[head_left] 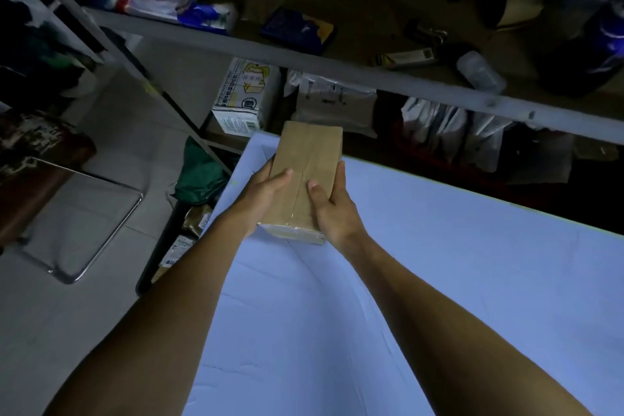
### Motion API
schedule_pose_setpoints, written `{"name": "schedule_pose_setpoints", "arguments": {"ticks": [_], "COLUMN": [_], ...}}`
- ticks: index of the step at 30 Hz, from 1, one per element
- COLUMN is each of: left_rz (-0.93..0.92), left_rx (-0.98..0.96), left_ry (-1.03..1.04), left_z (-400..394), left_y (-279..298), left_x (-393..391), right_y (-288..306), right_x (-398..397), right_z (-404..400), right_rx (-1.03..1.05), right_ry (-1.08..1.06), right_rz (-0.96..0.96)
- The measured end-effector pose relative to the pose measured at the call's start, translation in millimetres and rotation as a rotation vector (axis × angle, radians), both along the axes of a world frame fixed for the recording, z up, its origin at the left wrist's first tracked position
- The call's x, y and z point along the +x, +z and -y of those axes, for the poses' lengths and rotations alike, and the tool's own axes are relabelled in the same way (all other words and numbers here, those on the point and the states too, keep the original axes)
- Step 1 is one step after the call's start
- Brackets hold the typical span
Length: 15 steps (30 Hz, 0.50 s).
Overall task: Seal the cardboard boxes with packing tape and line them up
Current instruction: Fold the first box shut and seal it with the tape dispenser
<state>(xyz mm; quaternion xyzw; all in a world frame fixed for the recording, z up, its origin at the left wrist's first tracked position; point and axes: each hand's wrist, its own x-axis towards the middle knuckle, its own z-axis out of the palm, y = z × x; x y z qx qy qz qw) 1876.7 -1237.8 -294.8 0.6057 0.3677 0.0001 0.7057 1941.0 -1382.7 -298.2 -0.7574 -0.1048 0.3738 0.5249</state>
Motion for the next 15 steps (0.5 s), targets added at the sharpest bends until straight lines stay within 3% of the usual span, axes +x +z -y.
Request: {"name": "schedule_pose_setpoints", "arguments": {"ticks": [5, 9, 11, 13, 15], "left_rz": [-0.01, -0.052, -0.167, -0.279, -0.216], "left_rx": [0.073, 0.264, 0.481, 0.831, 1.151], "left_ry": [-0.012, -0.085, -0.122, -0.17, -0.259], "left_z": [-0.8, 2.2, 3.8, 9.4, 26.8], "left_y": [-3.8, 5.9, 14.1, 23.0, 37.3], "left_x": [2.3, 4.0, 5.7, 6.2, 9.0], "right_y": [-4.3, 4.8, 14.4, 23.3, 30.3], "right_x": [1.5, 11.2, 19.3, 27.5, 34.2], "right_z": [0.7, 5.7, 19.2, 44.5, 81.8], "right_rx": [0.025, -0.057, -0.144, -0.273, -0.443], "right_ry": [0.005, 0.062, 0.078, 0.161, 0.262], "right_rz": [0.028, 0.065, 0.176, 0.396, 0.616]}}
